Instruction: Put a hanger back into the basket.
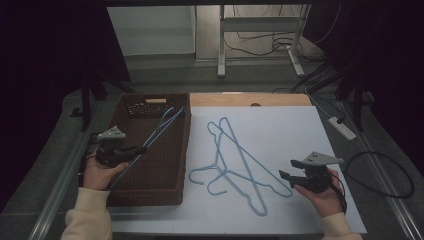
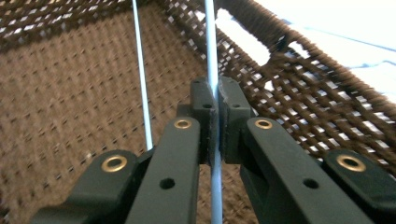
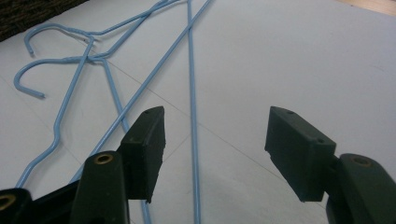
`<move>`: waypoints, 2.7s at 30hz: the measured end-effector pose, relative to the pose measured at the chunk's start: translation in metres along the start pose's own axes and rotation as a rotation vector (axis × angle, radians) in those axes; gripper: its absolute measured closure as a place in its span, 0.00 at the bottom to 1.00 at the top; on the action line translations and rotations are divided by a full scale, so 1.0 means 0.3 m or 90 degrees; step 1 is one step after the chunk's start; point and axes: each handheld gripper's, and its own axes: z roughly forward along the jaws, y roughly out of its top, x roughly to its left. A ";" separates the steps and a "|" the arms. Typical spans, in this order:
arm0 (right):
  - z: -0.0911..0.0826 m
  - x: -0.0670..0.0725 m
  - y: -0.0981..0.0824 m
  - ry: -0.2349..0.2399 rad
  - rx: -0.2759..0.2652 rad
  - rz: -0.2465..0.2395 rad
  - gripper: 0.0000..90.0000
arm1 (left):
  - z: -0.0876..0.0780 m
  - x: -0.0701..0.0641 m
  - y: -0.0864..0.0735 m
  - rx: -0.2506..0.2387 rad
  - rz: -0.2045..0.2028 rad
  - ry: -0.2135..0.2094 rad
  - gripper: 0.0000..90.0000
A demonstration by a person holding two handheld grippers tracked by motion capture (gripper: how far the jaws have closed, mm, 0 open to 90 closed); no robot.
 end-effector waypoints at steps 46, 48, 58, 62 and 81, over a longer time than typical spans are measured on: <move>0.005 0.003 -0.001 0.000 0.006 -0.003 0.43 | 0.074 0.066 -0.033 0.174 -0.078 0.242 0.96; 0.005 0.003 -0.001 -0.001 0.007 -0.003 0.43 | 0.083 0.066 -0.033 0.194 -0.071 0.264 0.96; 0.006 0.006 -0.001 0.000 0.009 -0.005 0.43 | 0.100 0.073 -0.038 0.234 -0.071 0.318 0.89; 0.006 0.005 -0.002 0.000 0.009 -0.004 0.43 | 0.096 0.069 -0.035 0.228 -0.057 0.346 0.78; 0.016 -0.001 -0.001 0.005 0.010 -0.001 0.42 | -0.059 -0.042 0.010 -0.052 -0.037 0.155 0.34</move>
